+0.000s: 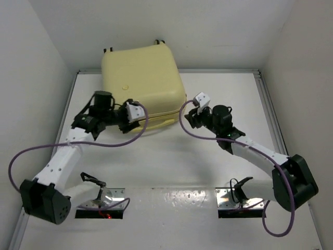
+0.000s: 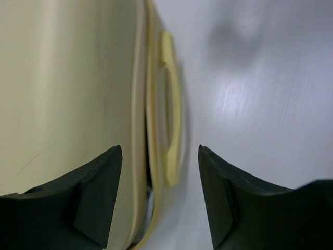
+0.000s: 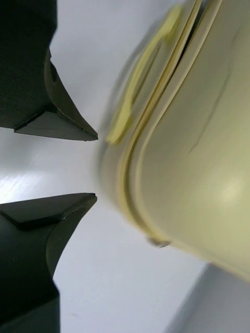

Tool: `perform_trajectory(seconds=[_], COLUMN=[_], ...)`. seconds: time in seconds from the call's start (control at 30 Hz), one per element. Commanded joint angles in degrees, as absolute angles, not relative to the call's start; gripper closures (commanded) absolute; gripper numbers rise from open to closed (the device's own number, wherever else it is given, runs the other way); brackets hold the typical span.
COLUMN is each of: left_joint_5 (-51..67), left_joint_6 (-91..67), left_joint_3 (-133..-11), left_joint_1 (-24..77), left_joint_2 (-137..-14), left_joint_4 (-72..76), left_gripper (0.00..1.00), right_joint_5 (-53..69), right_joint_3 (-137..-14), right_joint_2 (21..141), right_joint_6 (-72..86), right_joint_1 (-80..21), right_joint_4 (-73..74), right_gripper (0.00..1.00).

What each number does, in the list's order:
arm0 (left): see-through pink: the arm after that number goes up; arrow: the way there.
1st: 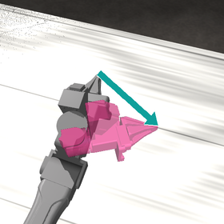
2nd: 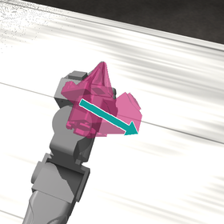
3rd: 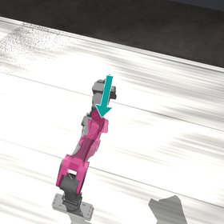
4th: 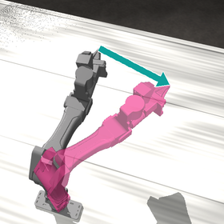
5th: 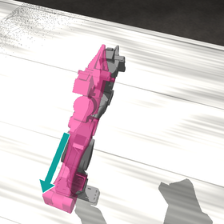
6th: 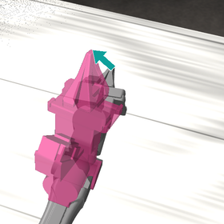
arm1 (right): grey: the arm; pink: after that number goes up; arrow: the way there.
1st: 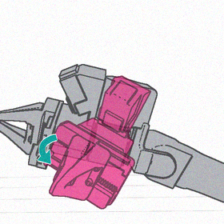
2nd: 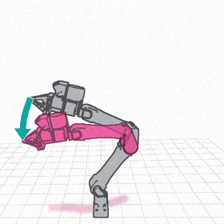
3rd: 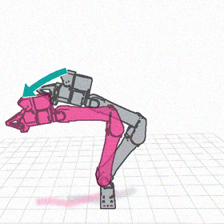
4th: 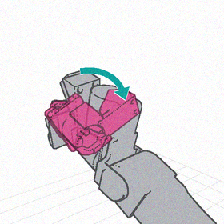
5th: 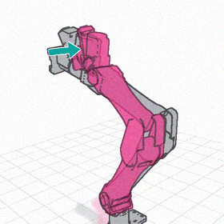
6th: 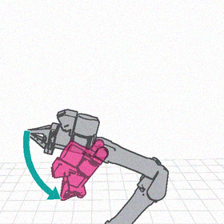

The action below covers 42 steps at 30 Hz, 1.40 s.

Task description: Pack the luggage

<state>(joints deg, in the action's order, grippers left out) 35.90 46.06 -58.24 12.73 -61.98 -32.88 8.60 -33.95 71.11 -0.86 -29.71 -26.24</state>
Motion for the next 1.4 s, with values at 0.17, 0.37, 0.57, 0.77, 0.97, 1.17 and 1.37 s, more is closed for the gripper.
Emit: perform_trajectory(seconds=[0.17, 0.37, 0.57, 0.77, 0.97, 1.17, 1.37], left_joint_5=[27.78, 22.43, 12.95, 7.21, 9.40, 13.35, 21.43], left_joint_6=[40.78, 34.72, 32.17, 33.39, 36.56, 38.94, 42.00], left_joint_3=[-62.49, -63.81, -65.47, -66.53, -65.22, -64.69, -67.41], left_joint_1=[25.57, 29.08, 33.39, 36.56, 38.41, 42.62, 46.57], left_joint_2=[-80.05, -89.02, -97.19, -103.26, -104.41, -105.03, -107.31], left_joint_4=[-26.21, -19.52, -13.27, -10.20, -10.20, -9.06, -9.05], left_gripper=[0.35, 0.35, 0.35, 0.36, 0.63, 0.77, 0.93], right_joint_5=[9.23, 9.49, 9.32, 9.58, 9.93, 8.79, 6.24], right_joint_3=[-41.48, -42.54, -41.49, -41.75, -41.66, -41.05, -40.08], right_joint_2=[77.17, 77.43, 76.38, 76.11, 75.76, 73.84, 69.88], right_joint_6=[11.16, 12.39, 12.83, 11.51, 10.64, 11.16, 11.51], right_joint_1=[-19.78, -16.27, -14.15, -12.92, -11.87, -10.28, -7.91], right_joint_4=[-13.27, -11.51, -10.28, -9.93, -10.11, -8.70, -5.54], right_gripper=[0.54, 0.54, 0.54, 0.54, 0.54, 0.54, 0.54])
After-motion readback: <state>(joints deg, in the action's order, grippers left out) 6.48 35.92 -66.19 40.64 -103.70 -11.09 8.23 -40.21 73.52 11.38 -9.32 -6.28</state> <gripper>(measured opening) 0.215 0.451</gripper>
